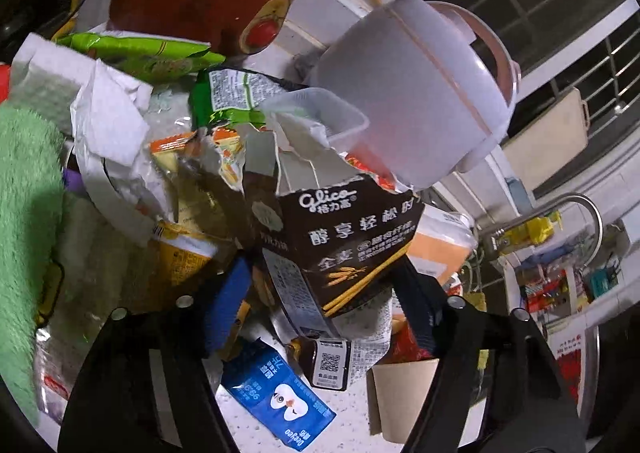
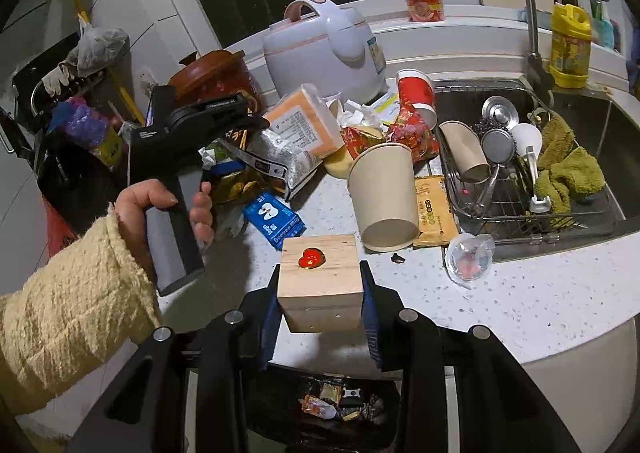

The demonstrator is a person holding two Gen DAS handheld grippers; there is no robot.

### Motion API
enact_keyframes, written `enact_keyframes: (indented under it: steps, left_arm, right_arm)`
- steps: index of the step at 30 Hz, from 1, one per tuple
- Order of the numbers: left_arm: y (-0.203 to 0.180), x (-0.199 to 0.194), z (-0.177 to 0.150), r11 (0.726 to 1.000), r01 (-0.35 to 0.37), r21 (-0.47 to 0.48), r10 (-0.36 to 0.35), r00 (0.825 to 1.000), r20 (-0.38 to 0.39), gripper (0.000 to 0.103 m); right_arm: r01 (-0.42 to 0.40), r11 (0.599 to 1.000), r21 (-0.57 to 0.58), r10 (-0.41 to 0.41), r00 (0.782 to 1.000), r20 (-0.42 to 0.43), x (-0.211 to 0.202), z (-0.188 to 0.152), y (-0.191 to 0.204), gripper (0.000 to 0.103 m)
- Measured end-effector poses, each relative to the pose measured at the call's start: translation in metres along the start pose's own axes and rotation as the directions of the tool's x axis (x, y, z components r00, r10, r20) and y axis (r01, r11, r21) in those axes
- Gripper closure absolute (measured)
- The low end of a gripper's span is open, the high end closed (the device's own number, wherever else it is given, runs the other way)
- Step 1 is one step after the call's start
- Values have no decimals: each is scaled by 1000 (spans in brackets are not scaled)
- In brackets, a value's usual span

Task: Collect trash
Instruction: 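Grasp the brown Glico snack box with the left gripper while the right holds the cube, then lower the cube and Glico box into the black trash bag and release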

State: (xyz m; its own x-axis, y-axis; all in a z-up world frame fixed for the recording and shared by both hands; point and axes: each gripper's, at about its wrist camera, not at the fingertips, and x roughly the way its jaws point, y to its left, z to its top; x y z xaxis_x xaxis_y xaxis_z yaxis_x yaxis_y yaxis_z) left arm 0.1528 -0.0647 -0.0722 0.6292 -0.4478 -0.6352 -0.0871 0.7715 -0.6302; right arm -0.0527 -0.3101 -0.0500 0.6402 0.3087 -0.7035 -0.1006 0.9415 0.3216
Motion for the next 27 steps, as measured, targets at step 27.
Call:
enact_keyframes:
  steps: [27]
  left_arm:
    - [65,-159,-49,956,272,113,-264,961,-80,60]
  right_arm:
    - [-106,984,-145,100,994,-51,9,11,65,68]
